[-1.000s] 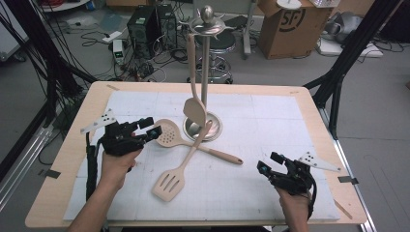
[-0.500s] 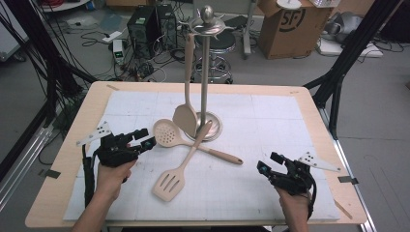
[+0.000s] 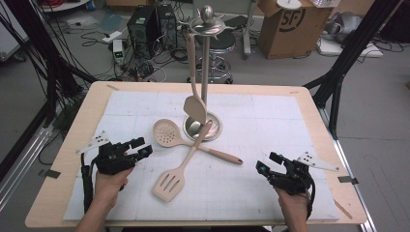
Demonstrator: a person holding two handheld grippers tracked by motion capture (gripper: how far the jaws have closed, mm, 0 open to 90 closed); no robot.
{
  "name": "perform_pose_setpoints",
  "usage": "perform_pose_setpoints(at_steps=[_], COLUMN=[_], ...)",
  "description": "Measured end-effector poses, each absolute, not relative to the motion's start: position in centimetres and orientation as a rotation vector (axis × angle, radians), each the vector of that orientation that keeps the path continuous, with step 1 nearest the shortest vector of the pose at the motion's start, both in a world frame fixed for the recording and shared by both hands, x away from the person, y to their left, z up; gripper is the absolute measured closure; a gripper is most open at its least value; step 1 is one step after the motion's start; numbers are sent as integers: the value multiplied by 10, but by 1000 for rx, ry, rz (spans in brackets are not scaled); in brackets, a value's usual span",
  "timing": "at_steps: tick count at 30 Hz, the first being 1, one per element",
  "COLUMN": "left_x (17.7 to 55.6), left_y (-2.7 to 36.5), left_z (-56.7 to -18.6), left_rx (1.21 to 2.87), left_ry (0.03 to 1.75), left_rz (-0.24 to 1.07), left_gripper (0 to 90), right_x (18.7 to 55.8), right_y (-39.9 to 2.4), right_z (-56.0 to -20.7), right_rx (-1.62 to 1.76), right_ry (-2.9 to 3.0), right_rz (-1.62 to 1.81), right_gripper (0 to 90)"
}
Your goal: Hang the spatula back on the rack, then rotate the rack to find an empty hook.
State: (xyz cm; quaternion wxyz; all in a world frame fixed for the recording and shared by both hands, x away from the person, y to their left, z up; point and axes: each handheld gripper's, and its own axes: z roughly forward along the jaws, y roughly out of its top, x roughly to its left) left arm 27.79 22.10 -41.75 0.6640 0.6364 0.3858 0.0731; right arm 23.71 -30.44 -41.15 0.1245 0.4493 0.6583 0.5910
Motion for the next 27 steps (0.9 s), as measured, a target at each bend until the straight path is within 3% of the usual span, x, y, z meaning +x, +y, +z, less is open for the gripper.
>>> perform_pose_setpoints(at_steps=[6,14,20,27], left_x=[271,261,261,256], left_y=[226,228,230,230], left_z=[-419,-422,-431,-434], left_rx=[1441,1461,1470,1479], left_ry=[872,871,877,865], left_rz=[166,168,151,163], left_gripper=[377,375,374,373], right_x=[237,253,267,278], right_y=[-300,-277,-255,-234], right_z=[-406,-373,-331,-306], right_rx=[1303,1261,1147,1081], right_ry=[1910,1862,1835,1776], right_rz=[1768,1873,1891,1998], right_gripper=[201,212,304,538])
